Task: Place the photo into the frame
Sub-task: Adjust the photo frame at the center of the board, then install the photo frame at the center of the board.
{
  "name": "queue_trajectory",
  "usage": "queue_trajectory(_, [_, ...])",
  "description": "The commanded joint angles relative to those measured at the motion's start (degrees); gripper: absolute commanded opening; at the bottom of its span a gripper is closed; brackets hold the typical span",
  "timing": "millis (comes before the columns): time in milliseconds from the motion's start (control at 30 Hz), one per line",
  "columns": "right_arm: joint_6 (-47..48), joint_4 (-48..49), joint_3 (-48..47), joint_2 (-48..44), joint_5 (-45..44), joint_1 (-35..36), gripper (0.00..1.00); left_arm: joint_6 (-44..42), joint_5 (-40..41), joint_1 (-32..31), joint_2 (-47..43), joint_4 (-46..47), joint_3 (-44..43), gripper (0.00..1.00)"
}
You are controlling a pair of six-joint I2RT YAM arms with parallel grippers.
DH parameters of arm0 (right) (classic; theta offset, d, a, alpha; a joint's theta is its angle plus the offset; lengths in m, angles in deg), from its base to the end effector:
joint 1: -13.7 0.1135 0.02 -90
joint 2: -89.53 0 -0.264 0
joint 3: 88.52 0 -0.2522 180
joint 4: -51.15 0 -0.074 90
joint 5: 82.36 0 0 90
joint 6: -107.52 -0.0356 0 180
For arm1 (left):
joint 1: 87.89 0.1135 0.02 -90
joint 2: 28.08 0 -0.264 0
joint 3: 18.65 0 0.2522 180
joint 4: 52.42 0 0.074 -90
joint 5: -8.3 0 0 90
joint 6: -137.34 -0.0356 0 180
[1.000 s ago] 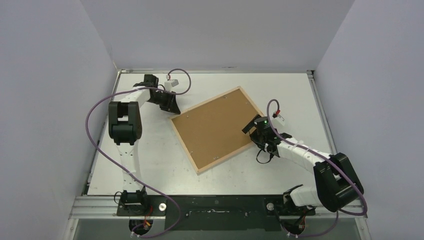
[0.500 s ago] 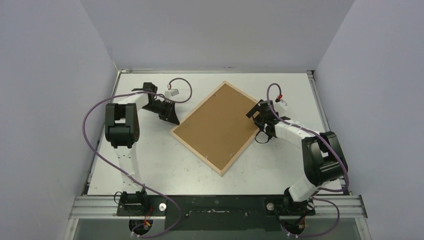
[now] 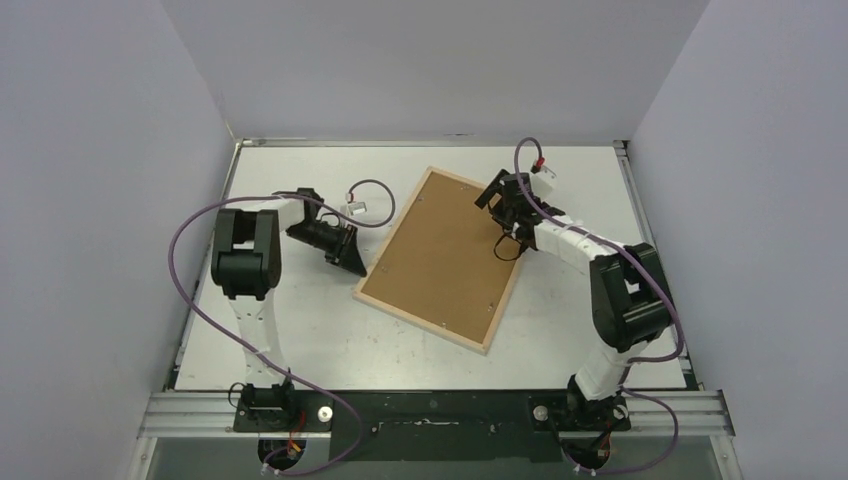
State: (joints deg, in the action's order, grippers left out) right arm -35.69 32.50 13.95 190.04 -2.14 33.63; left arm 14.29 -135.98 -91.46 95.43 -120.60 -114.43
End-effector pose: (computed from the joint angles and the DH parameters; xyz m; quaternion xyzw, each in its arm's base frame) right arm 0.3611 0.1245 0.2021 0.2937 0.8608 0.1808 0.3742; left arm 0.3767 -0.0525 0.1220 0.2569 0.8511 -0.4522 0.0715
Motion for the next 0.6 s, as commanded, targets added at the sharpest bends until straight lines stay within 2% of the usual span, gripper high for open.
queue_trajectory(0, [3.2, 1.2, -1.3, -7.1, -5.2, 3.0, 0.99, 0.9, -3.2, -0.1, -5.6, 1.9, 4.1, 0.15])
queue_trajectory(100, [4.6, 6.0, 0.4, -7.9, 0.4, 6.8, 0.97, 4.9, -3.3, -0.2, -7.6, 6.1, 6.6, 0.15])
queue_trajectory(333, [4.4, 23.4, 8.3, -4.0, 23.9, 10.4, 0.88, 17.8, -3.0, 0.3, -13.0, 21.2, 15.0, 0.15])
queue_trajectory(467, [6.5, 24.3, 6.2, -0.3, 30.8, 13.4, 0.87, 22.8, -2.3, 0.2, -15.0, 26.9, 18.1, 0.15])
queue_trajectory(567, [7.6, 25.5, 4.9, 2.1, 34.1, 15.0, 0.89, 23.8, -2.3, 0.2, -14.4, 26.8, 18.2, 0.15])
